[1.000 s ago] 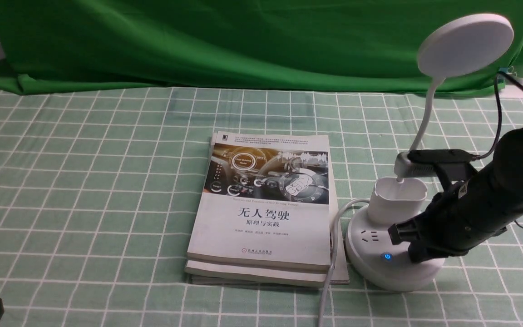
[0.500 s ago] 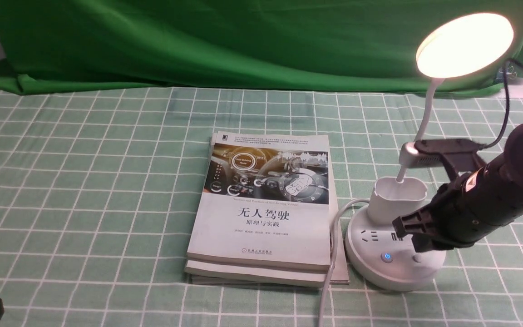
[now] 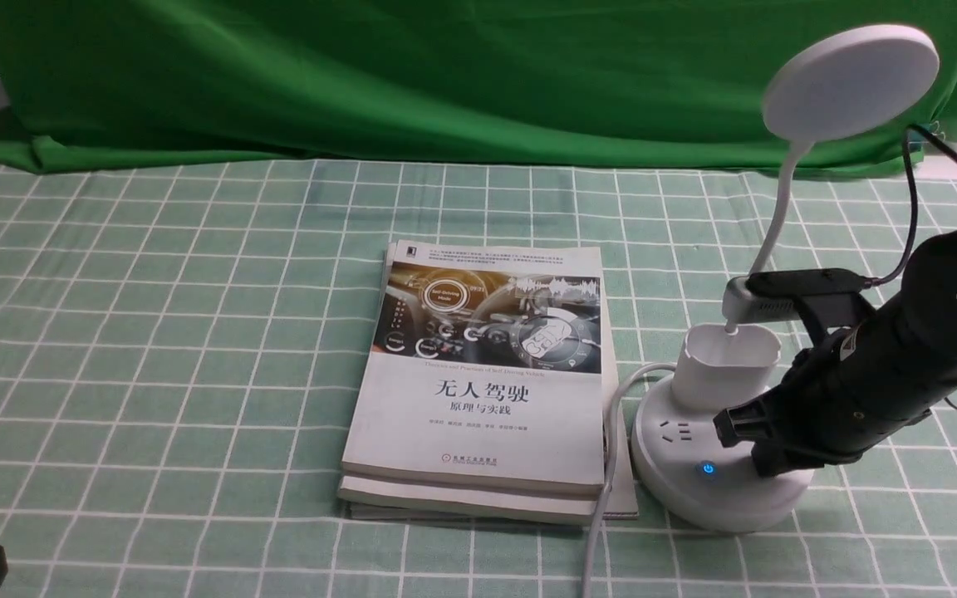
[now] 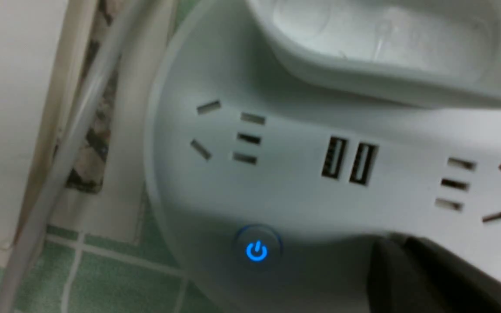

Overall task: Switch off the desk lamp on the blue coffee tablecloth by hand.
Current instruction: 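Press the power button on the lamp base to turn the lamp off with the right gripper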

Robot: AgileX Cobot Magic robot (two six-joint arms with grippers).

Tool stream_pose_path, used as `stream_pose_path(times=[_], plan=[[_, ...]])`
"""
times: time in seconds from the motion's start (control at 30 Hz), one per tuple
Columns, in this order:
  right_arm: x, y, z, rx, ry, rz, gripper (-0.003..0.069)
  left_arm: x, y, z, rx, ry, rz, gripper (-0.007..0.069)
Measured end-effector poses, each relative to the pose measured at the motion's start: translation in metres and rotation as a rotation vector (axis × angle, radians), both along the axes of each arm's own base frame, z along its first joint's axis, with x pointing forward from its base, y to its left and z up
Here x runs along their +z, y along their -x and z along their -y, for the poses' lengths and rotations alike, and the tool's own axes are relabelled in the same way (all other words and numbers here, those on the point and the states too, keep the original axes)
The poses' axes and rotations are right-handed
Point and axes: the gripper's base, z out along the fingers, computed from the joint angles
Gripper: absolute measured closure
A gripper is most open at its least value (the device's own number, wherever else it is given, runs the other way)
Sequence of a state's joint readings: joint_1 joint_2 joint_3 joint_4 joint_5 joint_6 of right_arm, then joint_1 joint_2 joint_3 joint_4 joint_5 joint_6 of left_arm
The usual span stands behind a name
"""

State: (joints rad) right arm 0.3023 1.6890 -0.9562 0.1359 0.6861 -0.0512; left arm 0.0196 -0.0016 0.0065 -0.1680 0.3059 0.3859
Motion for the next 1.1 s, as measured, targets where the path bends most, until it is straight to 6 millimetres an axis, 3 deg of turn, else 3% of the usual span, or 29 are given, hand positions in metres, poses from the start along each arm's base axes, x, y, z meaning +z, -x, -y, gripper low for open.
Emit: stream_pose_path(times=[0.33,0.63,0.93,1.1], plan=[[0.007,0.002,0.001,0.000,-0.006,0.025,0.0620,0.000,0.000,0.000,0.000,0.000,0.000,0.0624],[0.034,0.014,0.004,0.004,-0.030,0.098,0.0620,0.000,0.000,0.000,0.000,0.000,0.000,0.0624],[0.063,0.092,0.023,-0.008,-0.087,0.224,0.0620,0.000,0.000,0.000,0.000,0.000,0.000,0.0624],[0.075,0.121,0.033,-0.025,-0.135,0.355,0.0615,0.000,0.000,0.000,0.000,0.000,0.000,0.0624]])
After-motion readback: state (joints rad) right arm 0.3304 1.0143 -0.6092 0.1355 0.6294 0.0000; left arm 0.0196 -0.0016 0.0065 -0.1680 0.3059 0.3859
